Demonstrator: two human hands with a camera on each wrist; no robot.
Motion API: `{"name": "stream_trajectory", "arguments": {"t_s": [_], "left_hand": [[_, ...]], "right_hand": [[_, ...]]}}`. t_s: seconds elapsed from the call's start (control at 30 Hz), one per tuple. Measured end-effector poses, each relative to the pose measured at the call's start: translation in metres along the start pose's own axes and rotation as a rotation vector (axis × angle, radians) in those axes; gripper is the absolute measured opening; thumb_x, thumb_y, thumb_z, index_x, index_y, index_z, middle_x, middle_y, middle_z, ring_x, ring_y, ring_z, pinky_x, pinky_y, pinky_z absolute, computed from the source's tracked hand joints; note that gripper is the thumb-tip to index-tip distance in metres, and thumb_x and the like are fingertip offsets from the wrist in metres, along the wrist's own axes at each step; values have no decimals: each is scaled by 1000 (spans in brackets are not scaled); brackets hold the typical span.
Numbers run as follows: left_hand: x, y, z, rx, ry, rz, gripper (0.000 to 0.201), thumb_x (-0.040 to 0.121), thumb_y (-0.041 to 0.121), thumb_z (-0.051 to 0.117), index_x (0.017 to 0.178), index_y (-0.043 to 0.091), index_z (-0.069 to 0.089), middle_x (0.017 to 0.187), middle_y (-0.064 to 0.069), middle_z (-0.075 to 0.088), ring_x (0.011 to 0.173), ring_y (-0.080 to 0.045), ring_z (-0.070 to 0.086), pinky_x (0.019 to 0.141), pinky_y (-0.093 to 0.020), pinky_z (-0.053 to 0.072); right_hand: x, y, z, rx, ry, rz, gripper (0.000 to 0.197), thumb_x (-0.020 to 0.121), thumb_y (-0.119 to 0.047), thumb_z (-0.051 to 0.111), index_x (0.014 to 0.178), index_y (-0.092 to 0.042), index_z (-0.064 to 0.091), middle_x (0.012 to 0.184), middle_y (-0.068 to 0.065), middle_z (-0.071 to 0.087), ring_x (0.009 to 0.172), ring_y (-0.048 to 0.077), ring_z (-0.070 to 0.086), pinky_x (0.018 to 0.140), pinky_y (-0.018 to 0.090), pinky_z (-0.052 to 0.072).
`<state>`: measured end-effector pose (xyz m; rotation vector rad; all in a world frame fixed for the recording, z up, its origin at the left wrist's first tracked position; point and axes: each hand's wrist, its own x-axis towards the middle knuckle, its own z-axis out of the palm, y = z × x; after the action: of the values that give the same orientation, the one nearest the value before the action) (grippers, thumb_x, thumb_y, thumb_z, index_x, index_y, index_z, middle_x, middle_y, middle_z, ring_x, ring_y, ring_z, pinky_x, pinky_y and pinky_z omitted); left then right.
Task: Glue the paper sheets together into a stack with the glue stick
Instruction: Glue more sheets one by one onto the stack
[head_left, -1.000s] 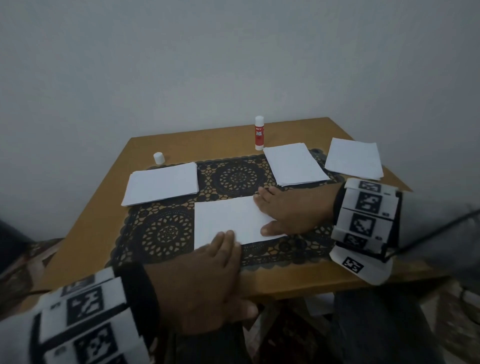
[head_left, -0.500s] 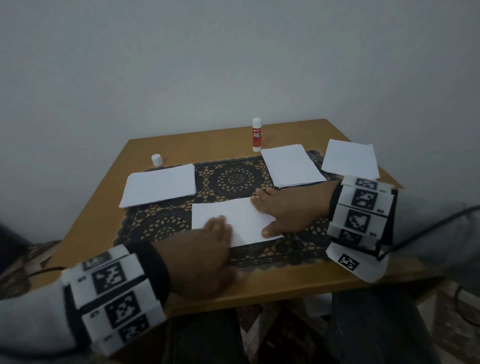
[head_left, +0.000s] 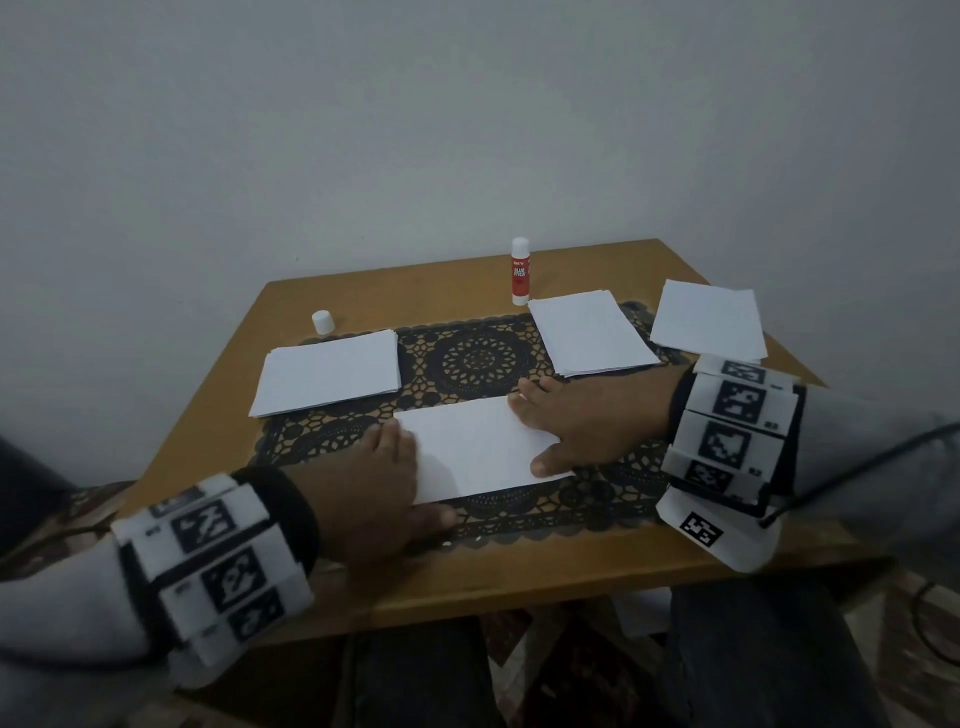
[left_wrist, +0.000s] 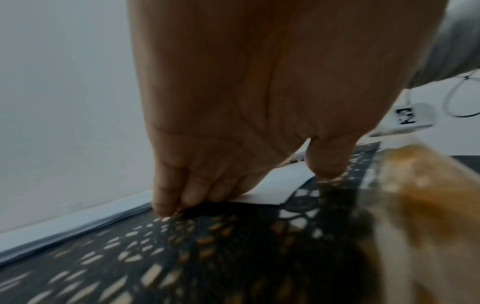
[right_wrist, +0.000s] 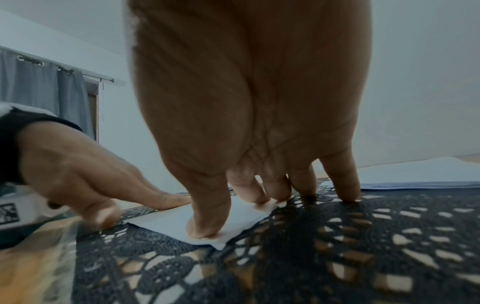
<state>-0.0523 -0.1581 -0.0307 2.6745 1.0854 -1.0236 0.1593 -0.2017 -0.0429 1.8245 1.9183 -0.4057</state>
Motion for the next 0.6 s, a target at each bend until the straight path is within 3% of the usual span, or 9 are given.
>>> {"name": "stream_trajectory", "arguments": {"t_s": [0.07, 0.2, 0.37, 0.43, 0.53, 0.6], "left_hand": [[3, 1, -4, -16, 13, 15, 92, 91, 67, 21, 148, 4, -16, 156, -15, -21, 146, -26, -12, 120, -41, 9], [1, 17, -9, -40, 12, 176, 85, 93, 64, 22, 150, 12, -13, 156, -8, -22, 147, -20, -8, 120, -39, 9], [29, -6, -23, -15, 92, 75, 76, 99, 52, 25, 151, 9, -9, 159, -9, -16, 148, -21, -4, 120, -38, 9], [28, -1, -24, -2, 70, 127, 76, 99, 52, 27, 151, 11, -10, 158, -7, -16, 148, -20, -2, 120, -37, 10], [20, 11, -20, -21, 48, 253, 71, 100, 49, 27, 152, 17, -9, 158, -2, -17, 147, -15, -2, 120, -33, 8], [23, 5, -21, -40, 67, 245, 66, 102, 44, 27, 152, 18, -7, 159, 0, -15, 147, -15, 1, 120, -32, 9]], "right_hand": [[0, 0, -1, 2, -11, -1, 83, 99, -52, 38, 154, -11, -8, 162, 9, -13, 150, 25, -2, 120, 39, 9], [-1, -1, -2, 23, -31, 3, 83, 100, -51, 38, 154, -10, -10, 161, 9, -15, 150, 26, -5, 121, 40, 9], [-3, -7, -2, 32, -50, 27, 87, 98, -55, 36, 153, -10, -12, 161, 8, -17, 150, 26, -8, 120, 42, 9], [-2, -11, -5, 19, -80, 53, 91, 96, -59, 36, 153, -9, -14, 161, 9, -19, 149, 28, -9, 120, 45, 10], [1, -18, -12, -25, -124, 89, 93, 96, -61, 37, 153, -9, -14, 161, 12, -16, 150, 31, -2, 120, 46, 13], [2, -23, -18, -66, -135, 96, 91, 96, -60, 38, 154, -9, -10, 162, 13, -11, 149, 30, 4, 119, 46, 17]]}}
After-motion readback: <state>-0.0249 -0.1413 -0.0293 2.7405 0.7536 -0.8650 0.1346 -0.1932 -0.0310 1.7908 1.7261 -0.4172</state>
